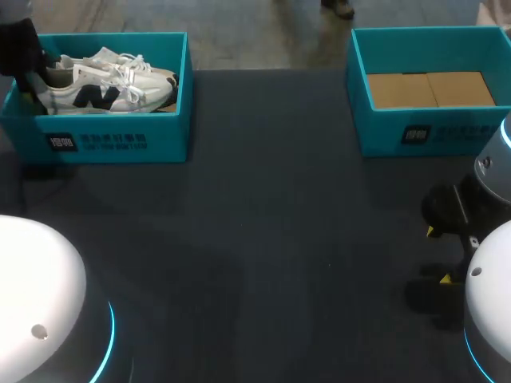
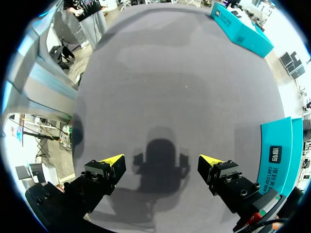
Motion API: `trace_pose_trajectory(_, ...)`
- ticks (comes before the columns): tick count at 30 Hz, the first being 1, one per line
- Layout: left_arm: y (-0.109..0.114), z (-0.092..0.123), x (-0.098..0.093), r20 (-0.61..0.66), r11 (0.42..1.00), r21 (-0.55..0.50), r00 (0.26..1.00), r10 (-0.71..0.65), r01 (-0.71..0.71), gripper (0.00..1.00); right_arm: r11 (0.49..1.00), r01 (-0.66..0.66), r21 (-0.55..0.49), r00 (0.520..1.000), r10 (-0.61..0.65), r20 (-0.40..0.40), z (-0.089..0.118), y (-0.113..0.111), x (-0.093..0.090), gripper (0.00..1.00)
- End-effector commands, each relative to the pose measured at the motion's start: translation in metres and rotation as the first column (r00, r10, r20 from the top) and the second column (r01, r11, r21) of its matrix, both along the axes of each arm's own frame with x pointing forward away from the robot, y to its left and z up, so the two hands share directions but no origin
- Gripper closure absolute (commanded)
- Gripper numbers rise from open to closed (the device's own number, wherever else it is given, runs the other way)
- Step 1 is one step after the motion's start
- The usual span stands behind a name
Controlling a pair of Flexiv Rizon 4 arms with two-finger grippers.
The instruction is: Take the shoe out of the shoebox, open the shoe tongue, remove and reinsert the insole, then place the shoe into the shoebox
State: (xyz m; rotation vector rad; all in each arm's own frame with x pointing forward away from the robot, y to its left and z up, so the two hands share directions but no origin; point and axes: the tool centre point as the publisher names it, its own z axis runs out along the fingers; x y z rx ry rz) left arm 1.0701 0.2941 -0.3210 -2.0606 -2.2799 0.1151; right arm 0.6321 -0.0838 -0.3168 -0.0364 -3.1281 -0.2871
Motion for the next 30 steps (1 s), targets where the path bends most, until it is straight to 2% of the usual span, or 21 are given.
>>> trace_pose_trajectory(1,0.000,0.015,-0.005,0.009,1.000,0.004,1.000,-0.001,0.001,1.00,1.000,0.001,-0.002,1.000,-0.001,0.002,0.000,0.000,-0.002,0.00)
trace_pose_trajectory(14,0.011,0.051,-0.006,0.033,1.000,0.012,0.999,-0.003,0.003,1.00,1.000,0.001,-0.002,1.000,-0.001,0.002,0.000,0.000,-0.002,0.00)
trace_pose_trajectory(22,0.013,0.094,0.000,0.049,1.000,0.013,0.999,0.019,-0.019,1.00,1.000,0.001,-0.002,1.000,-0.001,0.002,0.000,0.000,-0.002,0.00)
trace_pose_trajectory(30,0.017,0.135,-0.007,0.064,0.999,0.025,0.997,0.046,-0.047,1.00,1.000,0.001,-0.002,1.000,-0.001,0.002,0.000,0.000,-0.002,0.00)
